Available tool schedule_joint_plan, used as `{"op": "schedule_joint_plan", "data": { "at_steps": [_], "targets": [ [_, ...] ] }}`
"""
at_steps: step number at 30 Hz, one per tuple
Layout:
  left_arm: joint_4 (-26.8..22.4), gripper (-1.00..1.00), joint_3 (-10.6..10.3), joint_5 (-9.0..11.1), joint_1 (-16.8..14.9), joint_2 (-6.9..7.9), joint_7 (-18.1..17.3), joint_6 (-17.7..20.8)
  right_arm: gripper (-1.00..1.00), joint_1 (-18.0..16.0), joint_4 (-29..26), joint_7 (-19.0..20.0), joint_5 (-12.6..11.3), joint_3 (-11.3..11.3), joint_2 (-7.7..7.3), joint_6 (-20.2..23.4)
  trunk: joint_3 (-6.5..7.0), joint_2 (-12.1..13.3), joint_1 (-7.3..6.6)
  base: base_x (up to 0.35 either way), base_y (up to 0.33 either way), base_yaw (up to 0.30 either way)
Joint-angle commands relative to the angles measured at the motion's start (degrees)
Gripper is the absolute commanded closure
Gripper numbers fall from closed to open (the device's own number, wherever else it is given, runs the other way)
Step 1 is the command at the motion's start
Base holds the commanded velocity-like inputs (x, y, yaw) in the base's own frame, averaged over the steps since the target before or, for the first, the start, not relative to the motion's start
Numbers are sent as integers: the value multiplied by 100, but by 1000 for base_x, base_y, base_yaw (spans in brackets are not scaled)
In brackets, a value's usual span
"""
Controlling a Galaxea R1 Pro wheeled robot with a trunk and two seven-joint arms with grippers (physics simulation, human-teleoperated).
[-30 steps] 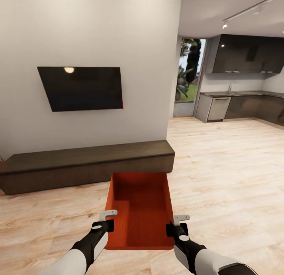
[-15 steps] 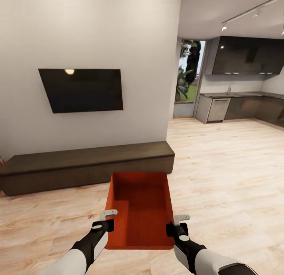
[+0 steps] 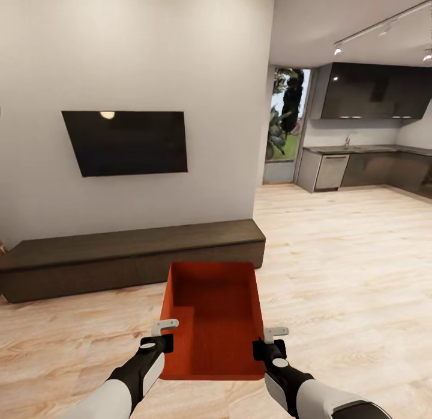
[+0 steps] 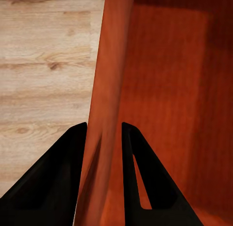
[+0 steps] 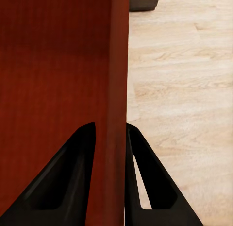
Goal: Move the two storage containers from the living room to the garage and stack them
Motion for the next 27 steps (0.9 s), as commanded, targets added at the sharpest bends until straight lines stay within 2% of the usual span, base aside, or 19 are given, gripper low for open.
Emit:
{"op": "schedule_joint_plan", "data": {
  "at_steps": [1,27],
  "targets": [
    [-16,100,-55,48,-2,1,30,31,100,-5,17,-31,-136,46,-1,-42,2,-5,1,0,0,0],
    [-16,100,-55,48,-2,1,13,27,100,-7,17,-31,-136,44,-1,-43,240,-5,1,0,0,0]
  ]
}}
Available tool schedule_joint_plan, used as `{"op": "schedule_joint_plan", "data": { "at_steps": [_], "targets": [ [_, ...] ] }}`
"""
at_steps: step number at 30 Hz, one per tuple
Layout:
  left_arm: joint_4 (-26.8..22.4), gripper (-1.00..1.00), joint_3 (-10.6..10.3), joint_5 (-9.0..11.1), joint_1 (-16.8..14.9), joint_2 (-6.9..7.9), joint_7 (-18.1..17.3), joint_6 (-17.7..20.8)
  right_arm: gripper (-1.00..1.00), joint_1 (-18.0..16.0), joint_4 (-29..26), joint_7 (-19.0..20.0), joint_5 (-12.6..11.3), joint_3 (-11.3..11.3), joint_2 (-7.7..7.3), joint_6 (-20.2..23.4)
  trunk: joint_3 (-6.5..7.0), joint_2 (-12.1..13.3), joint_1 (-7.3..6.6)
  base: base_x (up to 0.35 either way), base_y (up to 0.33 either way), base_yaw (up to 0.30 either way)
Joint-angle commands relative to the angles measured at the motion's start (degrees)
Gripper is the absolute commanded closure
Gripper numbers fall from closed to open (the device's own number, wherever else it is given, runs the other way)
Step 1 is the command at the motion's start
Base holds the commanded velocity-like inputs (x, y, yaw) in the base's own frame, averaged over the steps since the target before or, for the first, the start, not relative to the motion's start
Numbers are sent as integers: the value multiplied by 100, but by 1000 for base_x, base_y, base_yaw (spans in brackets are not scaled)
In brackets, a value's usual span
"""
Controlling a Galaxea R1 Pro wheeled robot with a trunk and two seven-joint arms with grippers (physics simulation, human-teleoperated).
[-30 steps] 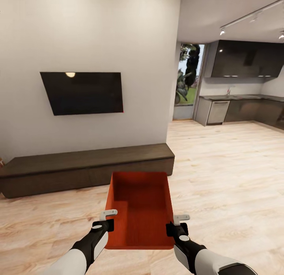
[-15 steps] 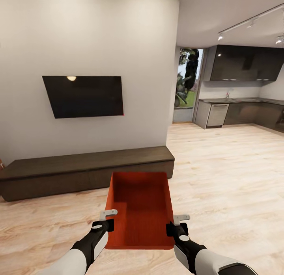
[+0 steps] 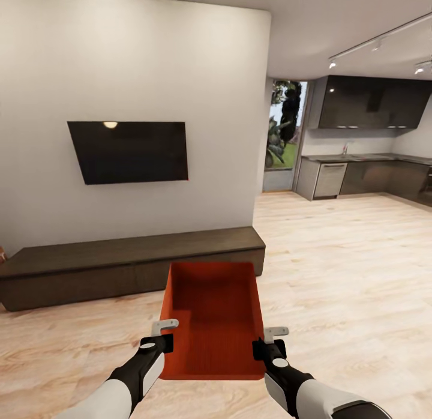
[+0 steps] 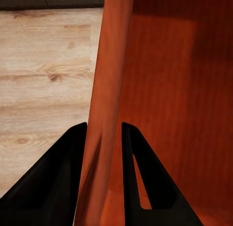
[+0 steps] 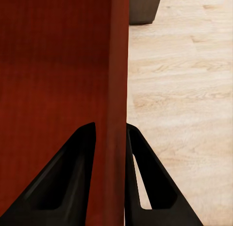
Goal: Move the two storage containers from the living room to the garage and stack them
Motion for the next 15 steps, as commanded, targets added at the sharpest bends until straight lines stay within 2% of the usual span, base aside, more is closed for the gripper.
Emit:
{"op": "schedule_joint_plan", "data": {
  "at_steps": [1,15],
  "targets": [
    [-15,100,-73,68,-2,1,25,28,100,-7,17,-27,-131,44,-3,-38,1,-6,1,0,0,0],
    [-15,100,-74,68,-2,10,16,26,100,-7,17,-27,-131,45,-3,-35,130,-6,1,0,0,0]
  ]
}}
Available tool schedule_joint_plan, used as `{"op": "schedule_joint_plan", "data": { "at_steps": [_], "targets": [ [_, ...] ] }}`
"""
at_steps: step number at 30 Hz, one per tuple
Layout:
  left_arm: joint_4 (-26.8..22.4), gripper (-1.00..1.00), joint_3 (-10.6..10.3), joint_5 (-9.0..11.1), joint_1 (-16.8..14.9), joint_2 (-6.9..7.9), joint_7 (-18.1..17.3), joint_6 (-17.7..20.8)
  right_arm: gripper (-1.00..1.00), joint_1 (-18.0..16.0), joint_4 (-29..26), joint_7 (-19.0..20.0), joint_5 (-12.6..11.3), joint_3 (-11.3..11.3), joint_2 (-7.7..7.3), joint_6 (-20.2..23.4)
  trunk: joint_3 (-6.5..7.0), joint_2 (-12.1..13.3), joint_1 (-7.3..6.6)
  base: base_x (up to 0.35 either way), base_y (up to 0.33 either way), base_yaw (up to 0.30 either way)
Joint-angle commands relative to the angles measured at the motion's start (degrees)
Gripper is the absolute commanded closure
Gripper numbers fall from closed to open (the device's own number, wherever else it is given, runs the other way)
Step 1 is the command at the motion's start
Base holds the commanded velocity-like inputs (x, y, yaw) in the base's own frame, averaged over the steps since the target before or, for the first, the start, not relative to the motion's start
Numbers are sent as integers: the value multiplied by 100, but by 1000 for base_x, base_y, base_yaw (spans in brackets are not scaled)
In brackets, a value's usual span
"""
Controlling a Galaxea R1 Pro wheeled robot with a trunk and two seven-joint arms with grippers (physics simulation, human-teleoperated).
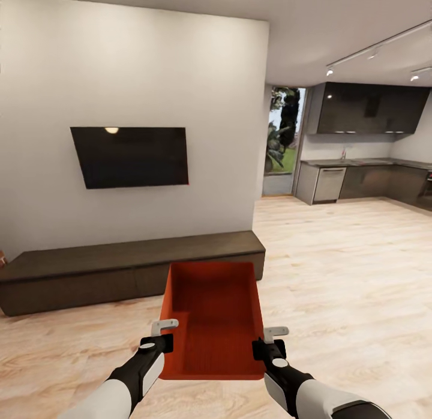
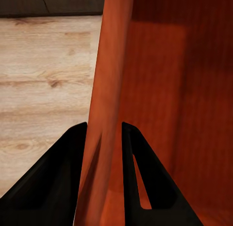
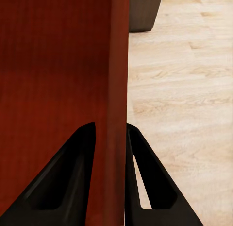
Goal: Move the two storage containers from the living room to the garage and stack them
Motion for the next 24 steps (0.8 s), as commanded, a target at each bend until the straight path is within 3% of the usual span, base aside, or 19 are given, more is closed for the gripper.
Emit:
{"op": "schedule_joint_plan", "data": {
  "at_steps": [1,14,24],
  "targets": [
    [-16,100,-73,61,-2,2,26,30,100,-5,16,-20,-111,30,-11,-32,1,-6,1,0,0,0],
    [-16,100,-77,61,-2,2,26,30,100,-6,16,-20,-111,26,-11,-30,117,-6,1,0,0,0],
    [-16,100,-77,61,-2,2,26,30,100,-6,16,-20,-111,27,-11,-18,129,-6,1,0,0,0]
  ]
}}
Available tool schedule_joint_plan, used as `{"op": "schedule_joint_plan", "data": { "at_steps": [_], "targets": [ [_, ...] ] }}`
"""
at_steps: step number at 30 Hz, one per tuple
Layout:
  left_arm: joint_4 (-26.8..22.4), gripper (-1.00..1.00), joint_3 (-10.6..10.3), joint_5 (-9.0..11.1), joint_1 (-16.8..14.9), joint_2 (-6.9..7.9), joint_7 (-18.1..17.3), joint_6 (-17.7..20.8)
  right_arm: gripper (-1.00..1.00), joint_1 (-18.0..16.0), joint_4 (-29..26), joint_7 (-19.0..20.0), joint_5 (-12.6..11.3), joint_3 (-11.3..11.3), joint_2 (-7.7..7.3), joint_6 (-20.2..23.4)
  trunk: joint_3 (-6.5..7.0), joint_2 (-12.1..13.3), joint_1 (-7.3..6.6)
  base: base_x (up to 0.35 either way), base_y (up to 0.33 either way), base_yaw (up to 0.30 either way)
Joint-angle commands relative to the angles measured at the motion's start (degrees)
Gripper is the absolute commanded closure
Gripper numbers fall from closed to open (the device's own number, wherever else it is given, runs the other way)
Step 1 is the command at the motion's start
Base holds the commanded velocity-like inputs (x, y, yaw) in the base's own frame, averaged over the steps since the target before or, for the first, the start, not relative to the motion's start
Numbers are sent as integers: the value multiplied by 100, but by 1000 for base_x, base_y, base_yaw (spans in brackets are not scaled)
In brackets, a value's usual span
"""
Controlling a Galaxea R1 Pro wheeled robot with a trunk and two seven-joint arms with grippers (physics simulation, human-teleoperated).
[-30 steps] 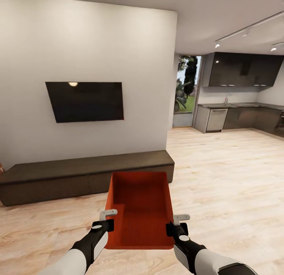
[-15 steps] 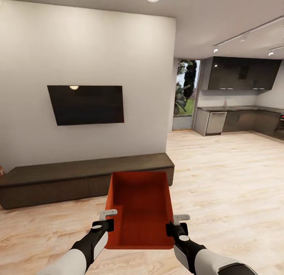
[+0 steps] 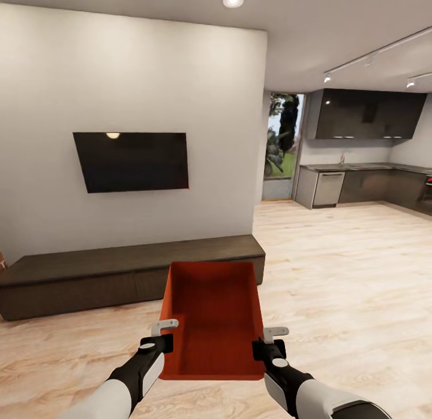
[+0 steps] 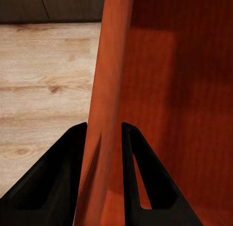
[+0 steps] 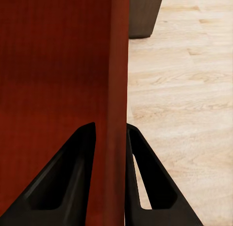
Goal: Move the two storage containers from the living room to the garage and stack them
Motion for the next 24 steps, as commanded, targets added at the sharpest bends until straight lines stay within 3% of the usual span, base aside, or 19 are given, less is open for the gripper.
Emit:
{"op": "schedule_joint_plan", "data": {
  "at_steps": [1,15,24],
  "targets": [
    [-21,100,-78,53,-3,1,25,29,100,-6,19,-21,-124,33,-11,-20,-8,-7,1,0,0,0],
    [-21,100,-78,53,-3,1,25,29,100,-6,19,-27,-122,37,-3,-32,-8,-7,1,0,0,0],
    [-29,100,-74,54,-3,-3,29,29,100,-5,19,-30,-124,37,-2,-49,2,-7,1,0,0,-249]
  ]
}}
